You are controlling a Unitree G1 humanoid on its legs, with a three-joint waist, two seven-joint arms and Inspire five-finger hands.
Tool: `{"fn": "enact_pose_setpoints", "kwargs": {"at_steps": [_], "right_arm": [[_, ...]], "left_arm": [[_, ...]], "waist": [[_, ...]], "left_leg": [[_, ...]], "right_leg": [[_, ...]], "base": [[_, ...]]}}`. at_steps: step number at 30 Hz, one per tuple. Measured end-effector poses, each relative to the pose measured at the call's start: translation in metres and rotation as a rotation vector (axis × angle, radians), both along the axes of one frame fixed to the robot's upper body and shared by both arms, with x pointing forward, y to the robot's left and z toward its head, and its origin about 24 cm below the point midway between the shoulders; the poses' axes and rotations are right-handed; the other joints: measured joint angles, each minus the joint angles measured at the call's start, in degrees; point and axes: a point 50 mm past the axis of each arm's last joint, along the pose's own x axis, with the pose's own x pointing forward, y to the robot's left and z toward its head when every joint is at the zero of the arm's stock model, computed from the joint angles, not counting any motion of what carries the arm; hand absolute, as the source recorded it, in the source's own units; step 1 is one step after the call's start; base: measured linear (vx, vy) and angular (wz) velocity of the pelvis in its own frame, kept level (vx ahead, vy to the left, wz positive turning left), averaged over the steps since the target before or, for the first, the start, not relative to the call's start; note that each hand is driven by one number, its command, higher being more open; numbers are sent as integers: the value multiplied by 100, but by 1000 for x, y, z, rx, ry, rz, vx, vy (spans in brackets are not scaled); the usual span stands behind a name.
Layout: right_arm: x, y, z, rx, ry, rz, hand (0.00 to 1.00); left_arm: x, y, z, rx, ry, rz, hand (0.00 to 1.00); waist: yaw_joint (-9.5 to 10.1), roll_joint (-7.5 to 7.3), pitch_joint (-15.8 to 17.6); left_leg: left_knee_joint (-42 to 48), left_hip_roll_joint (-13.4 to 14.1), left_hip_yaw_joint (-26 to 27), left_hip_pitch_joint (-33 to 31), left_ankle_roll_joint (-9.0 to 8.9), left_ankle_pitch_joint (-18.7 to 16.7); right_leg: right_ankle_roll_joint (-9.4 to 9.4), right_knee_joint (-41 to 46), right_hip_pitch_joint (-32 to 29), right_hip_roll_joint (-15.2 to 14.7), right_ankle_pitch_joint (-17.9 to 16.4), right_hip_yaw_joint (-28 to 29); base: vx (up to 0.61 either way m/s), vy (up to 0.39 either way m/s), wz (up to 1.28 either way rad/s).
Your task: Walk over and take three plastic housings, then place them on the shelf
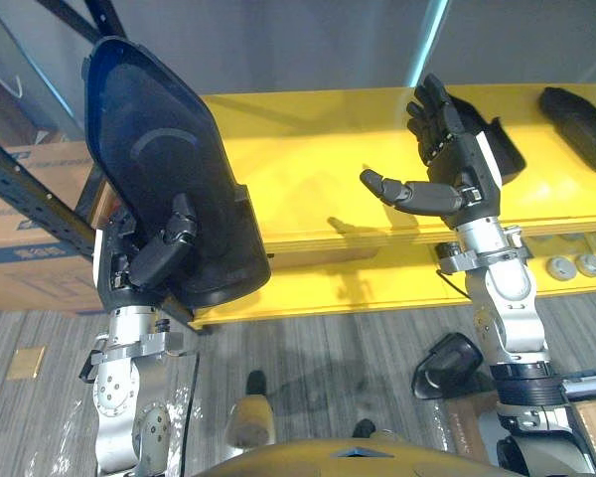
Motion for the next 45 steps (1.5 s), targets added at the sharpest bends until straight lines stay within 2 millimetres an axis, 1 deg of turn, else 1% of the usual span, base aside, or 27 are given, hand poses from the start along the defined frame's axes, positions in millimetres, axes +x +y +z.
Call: {"fn": "enact_pose_setpoints", "kwargs": {"at_steps": [2, 3, 4, 5, 6, 8, 10, 11, 13, 14, 20, 23, 24, 27, 28, 32, 33, 36, 37, 39, 40, 41, 42, 43, 44, 45], "right_arm": [[2, 9, -7, 1, 28, 11, 100], [2, 15, -10, 22, 36, 11, 100], [2, 17, -12, 40, 40, 10, 100], [1, 19, -16, 82, 54, 4, 100], [0, 19, -18, 103, 63, -3, 100], [-4, 20, -28, 141, 93, -37, 100], [-6, 20, -35, 157, 118, -55, 100], [-8, 18, -40, 155, 135, -68, 100], [-10, 20, -43, 135, 147, -74, 100], [-16, 42, -72, 161, 280, -8, 100], [-16, 42, -73, 161, 282, -9, 100], [-16, 41, -79, 159, 310, -18, 100], [-16, 40, -85, 158, 332, -25, 100], [-19, 39, -94, 164, 375, -38, 100], [-20, 39, -99, 165, 398, -42, 100], [-20, 42, -103, 168, 418, -35, 100], [-21, 43, -103, 167, 419, -32, 100], [-21, 43, -105, 162, 427, -31, 100], [-21, 44, -107, 153, 438, -32, 100], [-21, 44, -109, 142, 454, -32, 100], [-21, 44, -110, 136, 463, -27, 100], [-22, 44, -111, 133, 465, -25, 100], [-23, 43, -113, 130, 472, -24, 100], [-26, 40, -116, 127, 483, -31, 100], [-28, 38, -117, 126, 489, -37, 100], [-27, 38, -117, 124, 488, -34, 100]], "left_arm": [[-3, 0, -3, -6, 17, 7, 0], [-3, 0, -4, -7, 19, 11, 0], [-3, 0, -3, -6, 19, 12, 0], [-2, 0, -3, -6, 16, 11, 0], [-1, -1, -2, -6, 14, 9, 0], [-1, -1, -2, -8, 13, 10, 0], [-1, -1, -3, -12, 18, 13, 0], [-1, -2, -3, -14, 18, 10, 0], [-1, -2, -4, -18, 20, 10, 0], [-4, 0, -6, -33, 22, 37, 0], [-5, 1, -5, -32, 22, 38, 0], [-6, 5, -5, -32, 19, 54, 0], [-7, 7, -5, -34, 18, 69, 0], [-10, 12, -6, -43, 15, 102, 0], [-12, 15, -5, -40, 14, 116, 0], [-20, 24, -7, -35, 22, 161, 0], [-22, 26, -8, -32, 29, 171, 0], [-25, 28, -8, -20, 25, 172, 0], [-24, 28, -7, -14, 15, 166, 0], [-23, 27, -6, -7, 7, 154, 0], [-23, 27, -6, -5, 7, 152, 0], [-23, 27, -5, -4, 6, 149, 0], [-21, 26, -4, 4, 1, 136, 0], [-19, 24, -2, 16, -7, 108, 0], [-17, 23, -1, 28, -12, 89, 0], [-16, 23, 2, 49, -20, 70, 0]], "waist": [[62, 1, 18], [56, 11, 24], [44, 11, 24], [13, 14, 25], [-12, 15, 25], [-124, 15, 25], [-138, 18, 26], [-137, 18, 26], [-142, 19, 25], [-258, 10, -188], [-251, 10, -194], [-243, 1, -253], [-234, -8, -286], [-172, -1, -333], [-117, 8, -339], [-100, 10, -355], [-99, 7, -364], [-54, -31, -401], [-36, -61, -440], [45, -93, -441], [64, -103, -430], [36, -94, -417], [-60, -79, -407], [-157, -82, -402], [-164, -90, -392], [-156, -28, -342]], "left_leg": [[-188, -123, 197, 200, 36, 22], [-308, -196, 307, 301, 73, 48], [-342, -200, 355, 324, 85, 56], [-419, -266, 416, 369, 117, 76], [-460, -297, 429, 390, 125, 83], [-644, -344, 471, 444, 109, 146], [-796, -350, 554, 525, 119, 213], [-857, -355, 581, 584, 151, 253], [-919, -357, 615, 654, 152, 264], [-1071, -376, 687, 853, 155, 315], [-1071, -376, 687, 848, 156, 316], [-1070, -382, 688, 819, 156, 316], [-1069, -385, 687, 819, 156, 316], [-1068, -386, 686, 819, 156, 315], [-1068, -385, 686, 820, 155, 314], [-1067, -385, 686, 821, 140, 302], [-1065, -385, 686, 821, 109, 278], [-1062, -387, 690, 821, 100, 260], [-1061, -391, 689, 822, 90, 238], [-921, -413, 628, 821, 74, 89], [-689, -460, 462, 779, 136, -131], [-574, -477, 376, 767, 149, -217], [-361, -471, 285, 736, 205, -342], [-198, -448, 188, 733, 228, -432], [-152, -384, 154, 759, 250, -467], [-124, -312, 127, 777, 294, -502]], "right_leg": [[72, -46, 23, -131, 49, 149], [116, -124, 36, -200, 78, 243], [148, -161, 37, -225, 100, 286], [166, -218, 43, -263, 124, 310], [169, -227, 44, -277, 127, 322], [161, -302, 22, -297, 127, 345], [151, -320, -6, -294, 139, 392], [169, -326, 12, -292, 158, 415], [188, -353, 45, -284, 178, 436], [205, -502, 202, -272, 249, 437], [198, -528, 205, -269, 260, 430], [197, -616, 211, -258, 307, 416], [198, -619, 212, -259, 310, 414], [195, -632, 217, -256, 314, 403], [185, -689, 237, -247, 336, 391], [182, -711, 242, -246, 340, 384], [182, -715, 238, -246, 340, 384], [175, -739, 223, -247, 336, 387], [156, -678, 182, -258, 322, 385], [-15, -333, 37, -341, 212, 254], [-111, 118, -105, -475, 153, 47], [-117, 436, -179, -554, 156, -24], [-226, 1204, -457, -709, 165, -12], [-402, 1735, -637, -764, 247, 149], [-423, 1908, -710, -764, 321, 244], [-443, 2078, -830, -784, 392, 338]], "base": [[6, 124, -33], [24, 98, -32], [18, 83, -28], [1, 55, -17], [0, 73, -11], [-2, 34, -8], [16, 2, -18], [31, -5, -14], [41, -4, -7], [25, -2, -4], [0, 0, 0], [0, 0, 0], [0, 0, 0], [0, 0, 0], [0, 0, 0], [0, 0, 0], [0, 0, 0], [-1, 5, -3], [14, 8, -15], [15, 10, -35], [6, 10, -39], [-6, 44, -20], [-15, 49, 16], [-5, 49, 25], [7, -14, 17], [14, -42, -3]]}}
